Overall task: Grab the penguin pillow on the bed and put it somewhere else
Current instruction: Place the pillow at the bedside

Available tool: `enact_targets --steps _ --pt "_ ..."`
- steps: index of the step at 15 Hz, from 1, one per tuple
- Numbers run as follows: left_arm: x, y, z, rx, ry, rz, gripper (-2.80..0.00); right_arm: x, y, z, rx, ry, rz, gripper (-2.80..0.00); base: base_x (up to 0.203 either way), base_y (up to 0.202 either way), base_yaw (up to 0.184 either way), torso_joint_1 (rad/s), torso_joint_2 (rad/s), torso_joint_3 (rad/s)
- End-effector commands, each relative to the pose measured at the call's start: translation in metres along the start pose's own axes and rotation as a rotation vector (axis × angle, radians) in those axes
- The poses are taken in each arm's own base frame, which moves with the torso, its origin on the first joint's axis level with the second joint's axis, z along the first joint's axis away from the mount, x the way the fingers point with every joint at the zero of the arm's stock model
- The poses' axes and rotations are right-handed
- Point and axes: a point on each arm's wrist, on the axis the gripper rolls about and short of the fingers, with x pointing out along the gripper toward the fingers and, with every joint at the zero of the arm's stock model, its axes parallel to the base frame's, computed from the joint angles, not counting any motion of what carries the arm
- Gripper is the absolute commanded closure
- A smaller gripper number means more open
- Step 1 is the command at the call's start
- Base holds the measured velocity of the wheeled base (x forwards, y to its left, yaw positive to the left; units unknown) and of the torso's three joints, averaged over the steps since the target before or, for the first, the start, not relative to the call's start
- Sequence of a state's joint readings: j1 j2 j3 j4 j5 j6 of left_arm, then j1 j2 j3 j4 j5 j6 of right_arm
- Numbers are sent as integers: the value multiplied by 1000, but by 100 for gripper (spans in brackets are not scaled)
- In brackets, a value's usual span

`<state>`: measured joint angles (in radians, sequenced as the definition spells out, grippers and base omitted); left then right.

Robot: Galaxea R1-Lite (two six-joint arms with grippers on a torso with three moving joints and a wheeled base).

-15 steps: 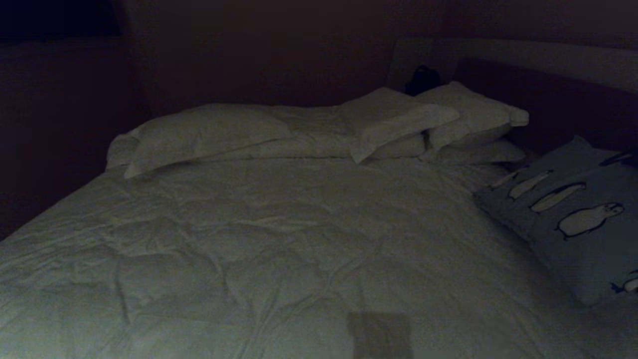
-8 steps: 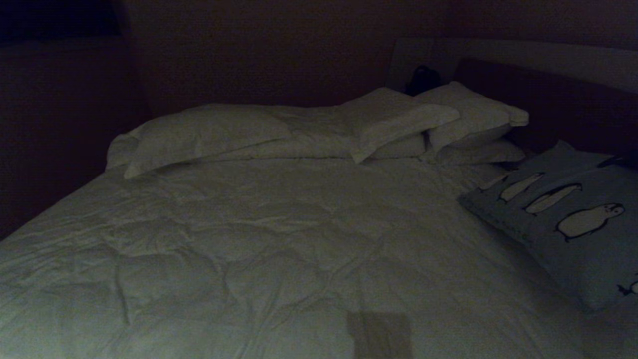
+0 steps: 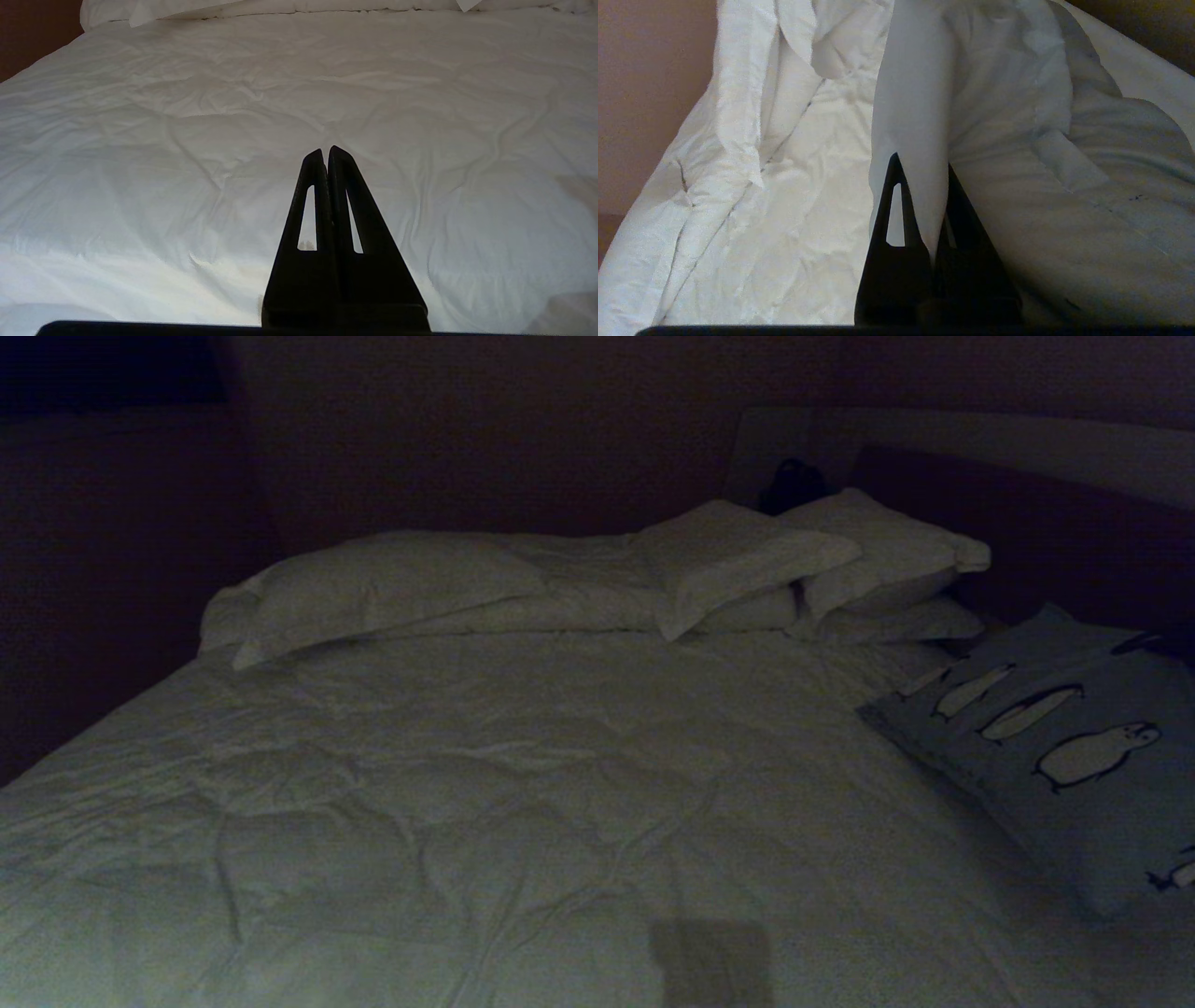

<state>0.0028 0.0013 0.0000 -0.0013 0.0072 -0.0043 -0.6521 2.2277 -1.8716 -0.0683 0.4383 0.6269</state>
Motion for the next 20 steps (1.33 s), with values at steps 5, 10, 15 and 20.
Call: enact_targets --steps 5,10,15,20 --pt "0 0 0 0 0 1 0 -9 29 10 -42 -49 58 0 0 0 0 0 0 0" --pt "0 0 0 0 0 1 0 11 13 4 -64 -73 69 0 0 0 0 0 0 0" --pt "0 0 0 0 0 1 0 53 -53 -31 -94 19 -60 0 0 0 0 0 0 0" --pt "0 0 0 0 0 1 0 57 -93 -56 -140 163 -174 0 0 0 0 0 0 0"
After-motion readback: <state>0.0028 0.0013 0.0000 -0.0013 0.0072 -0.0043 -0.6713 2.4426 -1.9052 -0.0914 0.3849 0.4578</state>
